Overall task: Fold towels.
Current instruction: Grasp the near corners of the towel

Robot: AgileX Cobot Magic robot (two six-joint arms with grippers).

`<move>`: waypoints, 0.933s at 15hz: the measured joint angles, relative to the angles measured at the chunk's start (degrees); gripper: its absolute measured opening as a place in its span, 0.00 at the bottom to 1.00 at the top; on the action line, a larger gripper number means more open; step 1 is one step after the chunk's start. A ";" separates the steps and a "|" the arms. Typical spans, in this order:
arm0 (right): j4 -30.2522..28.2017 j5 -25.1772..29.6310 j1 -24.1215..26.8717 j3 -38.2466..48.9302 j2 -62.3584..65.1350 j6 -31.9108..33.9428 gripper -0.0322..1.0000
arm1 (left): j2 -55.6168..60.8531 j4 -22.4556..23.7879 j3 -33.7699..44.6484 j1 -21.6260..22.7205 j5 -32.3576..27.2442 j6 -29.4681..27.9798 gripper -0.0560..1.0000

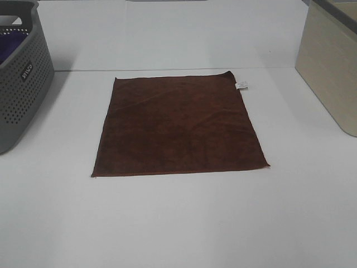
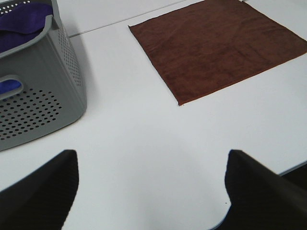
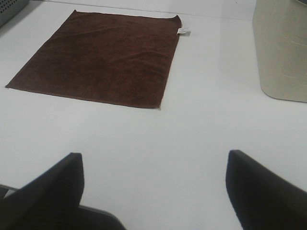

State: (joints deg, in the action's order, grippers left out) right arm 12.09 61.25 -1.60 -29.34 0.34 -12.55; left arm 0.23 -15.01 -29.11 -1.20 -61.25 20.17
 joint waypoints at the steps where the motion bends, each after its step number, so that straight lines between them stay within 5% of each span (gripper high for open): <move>1: 0.00 0.00 0.00 0.00 0.00 0.00 0.77 | 0.00 0.00 0.00 0.00 0.00 0.00 0.81; 14: 0.00 0.00 0.00 0.00 0.00 0.00 0.77 | 0.00 0.00 0.00 0.00 0.00 0.00 0.81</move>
State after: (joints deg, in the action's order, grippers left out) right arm 12.09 61.25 -1.60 -29.34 0.34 -12.55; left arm 0.23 -15.01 -29.11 -1.20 -61.25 20.17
